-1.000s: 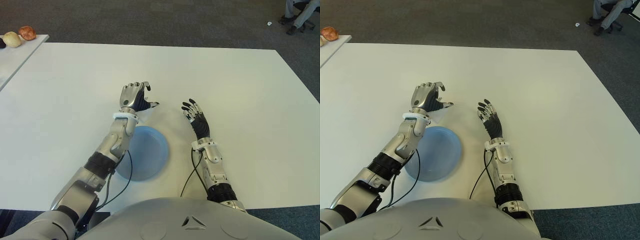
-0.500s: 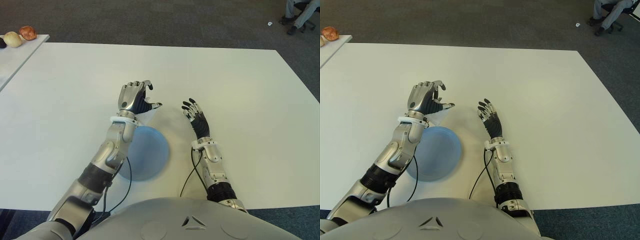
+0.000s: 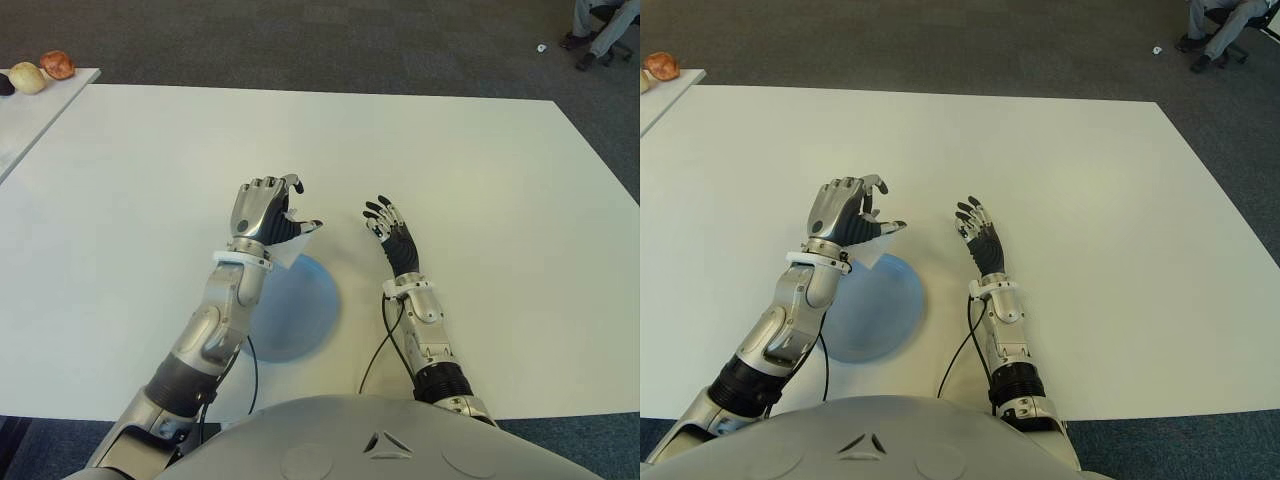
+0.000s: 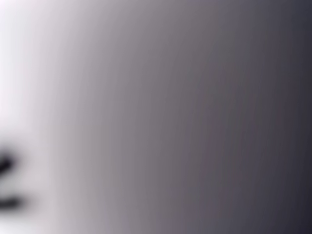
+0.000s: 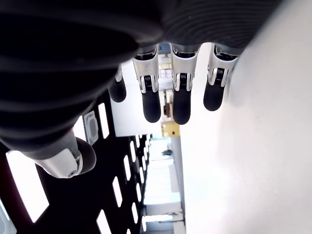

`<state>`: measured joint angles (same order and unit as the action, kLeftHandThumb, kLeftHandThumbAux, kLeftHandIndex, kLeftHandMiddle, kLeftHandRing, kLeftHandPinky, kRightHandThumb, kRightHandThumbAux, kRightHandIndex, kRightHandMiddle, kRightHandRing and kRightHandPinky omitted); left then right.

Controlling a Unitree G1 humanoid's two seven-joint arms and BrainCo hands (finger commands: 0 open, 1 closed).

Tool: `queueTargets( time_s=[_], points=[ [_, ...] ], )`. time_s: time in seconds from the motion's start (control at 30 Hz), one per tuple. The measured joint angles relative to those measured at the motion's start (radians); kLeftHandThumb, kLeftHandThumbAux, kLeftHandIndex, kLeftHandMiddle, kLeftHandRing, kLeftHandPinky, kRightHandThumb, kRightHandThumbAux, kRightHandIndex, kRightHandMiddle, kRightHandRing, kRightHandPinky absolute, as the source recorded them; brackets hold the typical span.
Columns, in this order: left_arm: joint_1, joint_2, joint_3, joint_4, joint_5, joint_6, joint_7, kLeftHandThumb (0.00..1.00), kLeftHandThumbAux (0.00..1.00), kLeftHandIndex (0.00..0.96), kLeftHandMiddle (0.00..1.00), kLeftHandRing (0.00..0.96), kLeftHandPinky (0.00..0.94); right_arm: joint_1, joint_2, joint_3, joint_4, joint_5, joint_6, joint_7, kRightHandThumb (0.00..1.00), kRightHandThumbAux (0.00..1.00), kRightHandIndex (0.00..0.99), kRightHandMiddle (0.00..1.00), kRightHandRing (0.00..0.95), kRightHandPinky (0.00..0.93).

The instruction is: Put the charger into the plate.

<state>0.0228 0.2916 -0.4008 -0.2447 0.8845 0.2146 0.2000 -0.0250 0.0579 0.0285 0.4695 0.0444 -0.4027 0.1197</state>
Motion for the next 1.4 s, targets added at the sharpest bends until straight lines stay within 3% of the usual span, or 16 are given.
queueTargets(
  time_s=[0.37, 0.5, 0.6, 0.63, 0.67, 0.7, 0.73, 0.87, 1.03, 1.4],
  points=[
    [0.053, -0.002, 0.001, -0.060, 0.039, 0.020, -0.031, 0.750, 0.698, 0.442, 0.875, 0.861, 0.846, -0.010, 0.000, -0.007, 0.014, 0.000, -0.006, 0.002, 0.000, 0.526, 0.080, 0.193, 0.179, 0.180],
    [0.071, -0.001, 0.003, -0.069, 0.040, 0.016, -0.034, 0.743, 0.695, 0.441, 0.845, 0.842, 0.797, -0.011, 0.000, -0.007, 0.013, -0.002, -0.006, -0.001, 0.000, 0.526, 0.083, 0.197, 0.182, 0.181],
    [0.084, 0.000, 0.004, -0.057, 0.037, -0.001, -0.033, 0.712, 0.696, 0.426, 0.732, 0.740, 0.712, -0.011, 0.000, -0.007, 0.012, -0.002, -0.006, -0.004, 0.000, 0.525, 0.084, 0.197, 0.182, 0.180],
    [0.086, 0.001, 0.006, -0.051, 0.036, -0.008, -0.033, 0.610, 0.617, 0.377, 0.638, 0.668, 0.647, -0.011, 0.000, -0.007, 0.012, -0.002, -0.006, -0.004, 0.000, 0.525, 0.084, 0.198, 0.182, 0.180],
    [0.089, 0.003, 0.007, -0.045, 0.036, -0.010, -0.034, 0.500, 0.545, 0.286, 0.475, 0.504, 0.500, -0.012, 0.000, -0.007, 0.011, -0.002, -0.006, -0.005, 0.000, 0.525, 0.085, 0.199, 0.183, 0.181],
    [0.092, 0.005, 0.006, -0.045, 0.038, -0.010, -0.039, 0.460, 0.519, 0.254, 0.416, 0.445, 0.447, -0.012, 0.000, -0.007, 0.011, -0.002, -0.006, -0.005, 0.000, 0.525, 0.085, 0.199, 0.183, 0.182],
    [0.093, 0.009, 0.006, -0.045, 0.039, -0.010, -0.048, 0.374, 0.466, 0.170, 0.280, 0.304, 0.320, -0.012, 0.000, -0.007, 0.010, -0.002, -0.006, -0.006, 0.000, 0.526, 0.087, 0.201, 0.186, 0.185],
    [0.093, 0.034, 0.001, -0.051, 0.070, -0.001, -0.119, 0.224, 0.381, 0.037, 0.063, 0.073, 0.087, -0.012, 0.000, -0.006, 0.007, -0.003, -0.007, -0.006, 0.000, 0.529, 0.087, 0.203, 0.187, 0.184],
    [0.103, 0.058, -0.001, -0.065, 0.093, -0.001, -0.179, 0.166, 0.331, 0.006, 0.010, 0.012, 0.014, -0.012, 0.000, -0.007, 0.007, -0.002, -0.010, -0.006, 0.000, 0.536, 0.082, 0.200, 0.185, 0.185],
    [0.110, 0.084, 0.002, -0.080, 0.114, -0.004, -0.232, 0.105, 0.273, 0.000, 0.000, 0.000, 0.000, -0.012, 0.000, -0.007, 0.011, -0.002, -0.017, -0.003, 0.000, 0.552, 0.072, 0.200, 0.186, 0.187]
  ],
)
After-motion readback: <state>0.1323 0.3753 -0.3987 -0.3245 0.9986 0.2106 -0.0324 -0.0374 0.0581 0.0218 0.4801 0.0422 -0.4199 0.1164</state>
